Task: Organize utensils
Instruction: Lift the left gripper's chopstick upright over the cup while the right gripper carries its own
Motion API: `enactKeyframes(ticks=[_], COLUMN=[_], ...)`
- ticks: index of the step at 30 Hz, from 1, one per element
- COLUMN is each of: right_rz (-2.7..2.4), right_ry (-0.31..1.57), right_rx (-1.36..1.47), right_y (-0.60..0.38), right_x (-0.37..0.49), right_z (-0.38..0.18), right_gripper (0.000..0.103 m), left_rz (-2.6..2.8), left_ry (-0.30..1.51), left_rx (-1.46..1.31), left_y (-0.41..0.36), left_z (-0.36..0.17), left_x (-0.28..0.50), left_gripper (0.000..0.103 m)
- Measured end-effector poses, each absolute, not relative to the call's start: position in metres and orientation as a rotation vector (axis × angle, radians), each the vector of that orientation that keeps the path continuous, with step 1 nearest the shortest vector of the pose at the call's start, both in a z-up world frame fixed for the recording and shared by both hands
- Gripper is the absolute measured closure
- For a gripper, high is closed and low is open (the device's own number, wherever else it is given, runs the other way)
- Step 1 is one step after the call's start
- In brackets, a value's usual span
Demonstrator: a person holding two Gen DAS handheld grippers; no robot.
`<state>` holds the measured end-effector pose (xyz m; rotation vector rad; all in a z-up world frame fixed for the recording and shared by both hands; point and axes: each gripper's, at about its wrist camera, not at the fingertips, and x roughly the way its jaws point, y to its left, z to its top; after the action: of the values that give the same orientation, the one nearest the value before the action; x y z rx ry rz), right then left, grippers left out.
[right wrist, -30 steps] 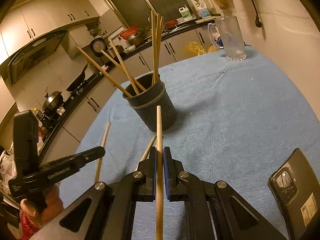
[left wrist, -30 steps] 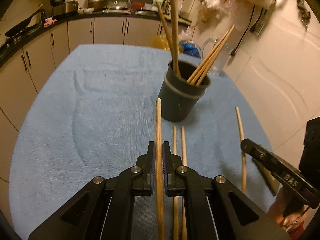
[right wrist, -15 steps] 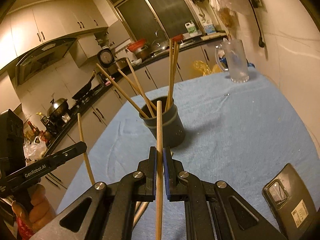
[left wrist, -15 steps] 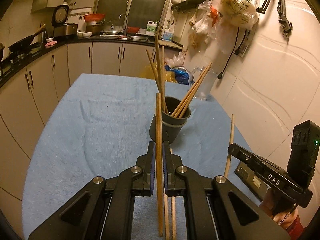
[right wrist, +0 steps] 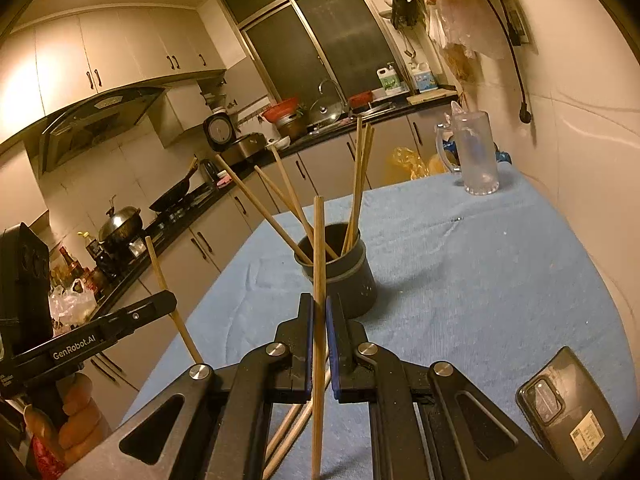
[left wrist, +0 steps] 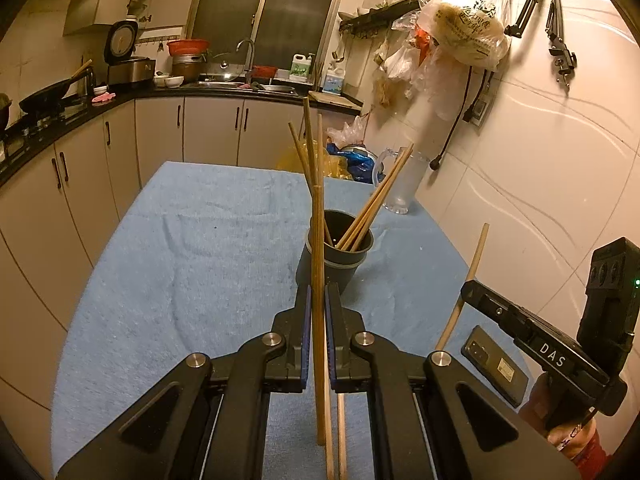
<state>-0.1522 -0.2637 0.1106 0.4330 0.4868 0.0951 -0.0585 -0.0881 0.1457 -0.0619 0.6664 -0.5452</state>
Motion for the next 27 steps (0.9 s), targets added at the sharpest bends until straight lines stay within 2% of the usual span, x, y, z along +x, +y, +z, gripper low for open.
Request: enactKeyframes(ticks=[27], right_rz=[0.084], right_ry=[0.384], right_rx=[0.435], right_y=[-0.294], right_x=[-0.132], right_z=[0.174], right_gripper=[0.096], left_rz=[-0.568], left_ry=[0.586], left_rx=[-0.03], left_y=[-0.121], left_z=[0.212], left_x=[-0.038], left_gripper=[0.097])
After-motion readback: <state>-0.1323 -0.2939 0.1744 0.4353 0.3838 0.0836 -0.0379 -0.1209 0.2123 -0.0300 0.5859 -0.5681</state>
